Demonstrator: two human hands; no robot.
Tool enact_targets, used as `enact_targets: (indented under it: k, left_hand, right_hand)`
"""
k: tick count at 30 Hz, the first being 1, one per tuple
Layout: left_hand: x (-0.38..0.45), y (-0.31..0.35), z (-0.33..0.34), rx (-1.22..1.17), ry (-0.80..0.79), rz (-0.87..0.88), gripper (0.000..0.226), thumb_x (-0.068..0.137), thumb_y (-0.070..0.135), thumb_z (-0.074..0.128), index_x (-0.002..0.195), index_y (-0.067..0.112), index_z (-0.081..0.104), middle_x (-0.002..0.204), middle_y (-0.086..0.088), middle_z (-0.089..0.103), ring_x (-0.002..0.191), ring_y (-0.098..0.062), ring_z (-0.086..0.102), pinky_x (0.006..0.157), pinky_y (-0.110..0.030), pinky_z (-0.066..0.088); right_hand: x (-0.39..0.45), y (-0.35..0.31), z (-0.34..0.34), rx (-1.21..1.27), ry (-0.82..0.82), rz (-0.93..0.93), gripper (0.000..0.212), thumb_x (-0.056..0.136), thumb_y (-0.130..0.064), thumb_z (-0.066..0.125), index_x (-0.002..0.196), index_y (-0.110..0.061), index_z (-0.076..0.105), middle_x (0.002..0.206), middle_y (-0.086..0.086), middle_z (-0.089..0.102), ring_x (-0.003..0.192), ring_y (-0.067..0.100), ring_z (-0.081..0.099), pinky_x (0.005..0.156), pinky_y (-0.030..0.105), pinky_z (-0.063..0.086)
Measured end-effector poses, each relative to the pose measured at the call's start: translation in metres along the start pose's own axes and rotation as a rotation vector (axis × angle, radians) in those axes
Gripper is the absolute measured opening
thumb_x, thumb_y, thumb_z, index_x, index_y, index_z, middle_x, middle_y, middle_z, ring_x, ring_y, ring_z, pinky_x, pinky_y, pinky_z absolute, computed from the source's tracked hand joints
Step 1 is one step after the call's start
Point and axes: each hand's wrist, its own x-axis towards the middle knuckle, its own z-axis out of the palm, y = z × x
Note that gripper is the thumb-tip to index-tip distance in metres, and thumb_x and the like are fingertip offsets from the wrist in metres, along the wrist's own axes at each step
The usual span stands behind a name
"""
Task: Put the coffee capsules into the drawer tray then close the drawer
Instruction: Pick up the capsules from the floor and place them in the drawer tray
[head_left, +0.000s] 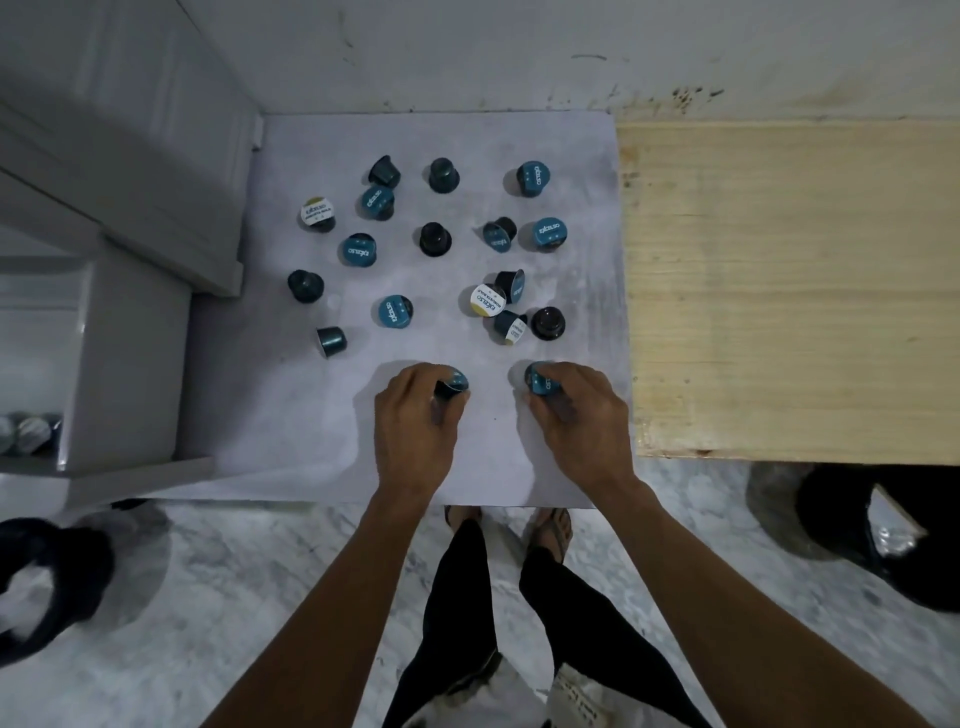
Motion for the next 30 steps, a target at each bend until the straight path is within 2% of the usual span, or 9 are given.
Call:
enact_targets:
  k: [5,10,12,15,18,21,23,25,30]
  left_hand:
    - [-0.009,0.002,0.003,-0.043,0.138,-0.167,0.026,0.079,0.024,0.080,0.100,0.012,0.070,0.106,-0.007,0.072,0.100,-0.026,0.064,0.087,-0.045,0.052]
    - [-0.017,0.000,0.004,-0.191,0.188,-0.223,0.028,0.080,0.022,0.079,0.104,0.011,0.072,0.106,-0.004,0.072,0.097,-0.019,0.064,0.086,-0.042,0.056]
    - [-0.022,0.006,-0.002,-0.222,0.216,-0.249,0.026,0.081,0.023,0.078,0.105,0.013,0.073,0.106,-0.002,0.072,0.097,-0.016,0.066,0.087,-0.036,0.056]
    - [-0.033,0.023,-0.025,-0.293,0.258,-0.268,0.023,0.082,0.023,0.077,0.104,0.018,0.073,0.105,0.007,0.071,0.090,-0.007,0.065,0.077,-0.021,0.053]
    - [-0.042,0.035,-0.064,-0.327,0.287,-0.256,0.022,0.082,0.022,0.077,0.102,0.026,0.072,0.098,0.020,0.068,0.085,0.000,0.062,0.070,-0.011,0.046]
    - [-0.045,0.038,-0.113,-0.366,0.344,-0.260,0.019,0.080,0.023,0.079,0.097,0.025,0.072,0.094,0.017,0.070,0.083,0.001,0.062,0.069,-0.012,0.046]
    - [-0.044,0.032,-0.147,-0.373,0.374,-0.275,0.018,0.079,0.025,0.080,0.095,0.028,0.071,0.092,0.019,0.070,0.081,0.002,0.061,0.069,-0.012,0.046]
    - [-0.041,0.019,-0.180,-0.380,0.396,-0.271,0.020,0.079,0.024,0.080,0.094,0.031,0.070,0.092,0.020,0.069,0.081,0.000,0.062,0.071,-0.016,0.048]
    - [-0.045,-0.042,-0.266,-0.296,0.379,-0.208,0.024,0.081,0.028,0.078,0.104,0.025,0.073,0.099,0.013,0.073,0.087,-0.006,0.066,0.078,-0.028,0.056]
  right_hand:
    - [-0.002,0.002,-0.004,0.044,-0.008,-0.001,0.032,0.077,-0.013,0.081,0.107,-0.008,0.071,0.105,0.008,0.071,0.094,0.028,0.065,0.080,0.035,0.056]
    - [0.000,-0.002,-0.010,0.094,0.014,0.025,0.029,0.078,-0.014,0.081,0.105,-0.009,0.072,0.097,0.006,0.072,0.083,0.026,0.066,0.076,0.023,0.052]
    - [0.000,-0.010,-0.014,0.143,0.040,0.029,0.028,0.079,-0.013,0.080,0.106,-0.009,0.073,0.098,0.007,0.072,0.084,0.026,0.066,0.074,0.027,0.054]
    - [-0.002,-0.033,-0.022,0.222,0.057,0.007,0.026,0.081,-0.012,0.078,0.107,-0.011,0.073,0.098,0.003,0.072,0.084,0.022,0.067,0.064,0.015,0.051]
    - [-0.001,-0.065,-0.030,0.273,0.038,0.016,0.024,0.080,-0.019,0.079,0.104,-0.014,0.074,0.092,-0.001,0.072,0.073,0.014,0.065,0.059,0.014,0.049]
    - [0.001,-0.106,-0.035,0.330,0.022,0.022,0.024,0.077,-0.024,0.082,0.099,-0.015,0.074,0.085,0.002,0.072,0.060,0.009,0.062,0.057,0.022,0.052]
    - [0.003,-0.137,-0.035,0.394,0.018,0.011,0.022,0.077,-0.022,0.081,0.098,-0.016,0.074,0.083,-0.001,0.071,0.057,0.004,0.060,0.057,0.020,0.051]
    - [0.005,-0.170,-0.029,0.428,0.011,-0.022,0.020,0.079,-0.020,0.080,0.097,-0.017,0.074,0.084,-0.004,0.070,0.059,0.004,0.061,0.057,0.014,0.049]
    - [0.001,-0.251,0.016,0.412,-0.017,-0.120,0.019,0.081,-0.025,0.078,0.098,-0.019,0.073,0.082,-0.004,0.072,0.067,0.006,0.065,0.060,0.018,0.052]
